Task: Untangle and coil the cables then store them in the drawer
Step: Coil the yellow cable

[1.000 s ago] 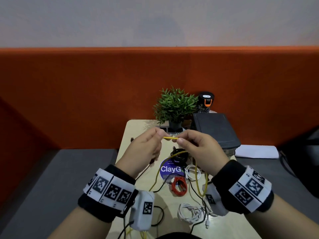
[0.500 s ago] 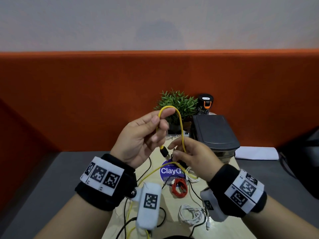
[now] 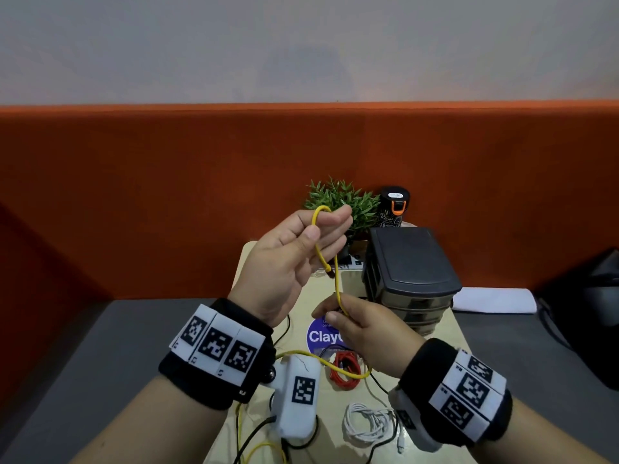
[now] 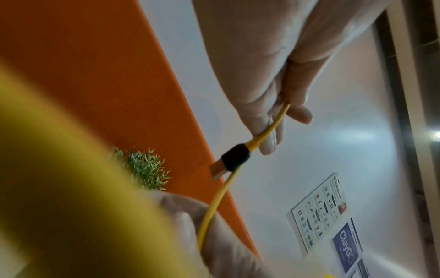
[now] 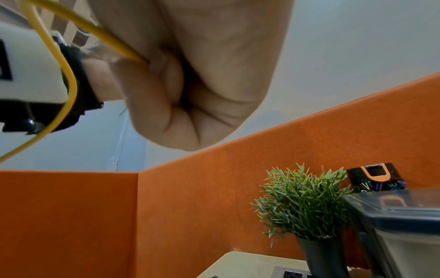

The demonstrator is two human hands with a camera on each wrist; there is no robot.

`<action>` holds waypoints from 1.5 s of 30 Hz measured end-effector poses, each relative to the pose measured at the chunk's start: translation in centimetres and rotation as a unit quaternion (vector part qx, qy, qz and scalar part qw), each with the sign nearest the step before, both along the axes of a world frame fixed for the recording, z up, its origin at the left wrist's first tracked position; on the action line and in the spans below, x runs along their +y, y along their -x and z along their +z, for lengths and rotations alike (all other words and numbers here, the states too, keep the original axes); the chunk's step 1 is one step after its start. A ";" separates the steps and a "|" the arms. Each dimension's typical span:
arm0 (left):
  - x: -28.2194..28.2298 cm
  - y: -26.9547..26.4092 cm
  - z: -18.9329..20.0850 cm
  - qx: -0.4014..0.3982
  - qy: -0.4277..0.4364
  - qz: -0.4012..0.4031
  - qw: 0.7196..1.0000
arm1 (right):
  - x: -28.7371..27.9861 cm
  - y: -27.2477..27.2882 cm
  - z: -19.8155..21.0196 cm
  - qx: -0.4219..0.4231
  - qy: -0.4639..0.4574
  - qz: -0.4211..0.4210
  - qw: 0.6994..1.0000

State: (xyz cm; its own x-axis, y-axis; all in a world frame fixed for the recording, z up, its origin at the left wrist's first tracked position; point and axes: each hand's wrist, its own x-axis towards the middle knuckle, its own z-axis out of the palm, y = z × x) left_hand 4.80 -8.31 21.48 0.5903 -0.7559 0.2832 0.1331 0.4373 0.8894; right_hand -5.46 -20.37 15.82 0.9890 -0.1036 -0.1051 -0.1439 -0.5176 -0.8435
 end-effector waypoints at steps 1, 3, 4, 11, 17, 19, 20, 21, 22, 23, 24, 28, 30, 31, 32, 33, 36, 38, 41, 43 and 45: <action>-0.1 0.0 0.0 -0.011 -0.003 0.006 1.000 | 0.0 0.1 0.1 -0.003 0.007 0.000 1.000; -0.3 -0.1 -0.2 -0.081 -0.035 0.029 0.996 | 0.0 0.2 0.3 -0.010 0.017 0.003 1.000; -0.4 -0.1 -0.4 -0.132 -0.062 0.042 0.988 | 0.1 0.2 0.5 -0.014 0.023 0.007 1.000; -0.8 0.3 -2.3 -0.426 -0.216 0.068 0.876 | 0.6 0.4 2.3 -0.034 0.173 0.047 0.983; -0.1 -0.1 -2.9 -0.456 -0.301 0.049 0.836 | -0.8 1.4 4.8 -0.099 0.206 0.017 0.973; 0.4 0.0 -2.9 -0.423 -0.286 0.047 0.858 | -1.5 1.6 5.5 -0.127 0.179 -0.003 0.976; 0.6 0.1 -2.7 -0.398 -0.280 0.040 0.872 | -2.0 1.7 5.8 -0.140 0.164 -0.013 0.976; 0.8 0.1 -2.5 -0.379 -0.281 0.025 0.881 | -2.5 1.8 6.1 -0.149 0.149 -0.022 0.977; 1.0 0.2 -2.2 -0.376 -0.285 0.008 0.882 | -2.9 1.8 6.4 -0.155 0.135 -0.027 0.978; 1.2 0.2 -2.0 -0.387 -0.290 -0.007 0.875 | -3.2 2.0 6.7 -0.161 0.121 -0.025 0.979; 1.3 0.3 -1.7 -0.397 -0.295 -0.019 0.869 | -3.5 2.0 6.9 -0.169 0.115 -0.018 0.979; 1.6 0.6 -0.5 -0.216 -0.218 -0.088 0.948 | -3.9 1.9 7.7 -0.224 0.106 -0.037 0.968; 1.6 0.6 0.1 -0.104 -0.145 -0.096 0.979 | -3.6 1.6 7.7 -0.247 0.110 -0.071 0.960; 1.5 0.6 0.3 -0.069 -0.111 -0.091 0.987 | -3.3 1.5 7.5 -0.249 0.119 -0.077 0.958; 1.3 0.6 0.6 -0.036 -0.076 -0.085 0.993 | -3.1 1.3 7.2 -0.246 0.115 -0.079 0.959; 1.2 0.6 0.8 -0.006 -0.043 -0.079 0.996 | -2.8 1.1 6.8 -0.238 0.092 -0.076 0.964; 1.2 0.4 1.8 0.082 0.049 -0.063 0.993 | -2.4 0.8 5.6 -0.181 -0.030 -0.049 0.982; 1.4 -0.3 2.3 0.154 0.109 -0.064 0.980 | -1.8 0.7 4.6 -0.125 -0.077 -0.040 0.988; 1.5 -0.8 3.2 0.184 0.157 -0.051 0.969 | -0.4 0.5 3.4 -0.090 -0.146 -0.036 0.985; 1.3 -0.6 3.5 0.141 0.135 -0.002 0.981 | 0.4 0.4 3.1 -0.080 -0.180 -0.034 0.980; 1.0 -0.4 3.2 0.080 0.107 0.035 0.990 | 1.0 0.4 3.2 -0.073 -0.176 -0.023 0.981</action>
State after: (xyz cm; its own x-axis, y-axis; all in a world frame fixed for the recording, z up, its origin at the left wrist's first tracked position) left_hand 5.18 -7.30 24.67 0.6888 -0.6451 0.3307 0.2282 0.6260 0.7457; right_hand -5.84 -19.38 18.97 0.9914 -0.1309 -0.0005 -0.0252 -0.1868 -0.9821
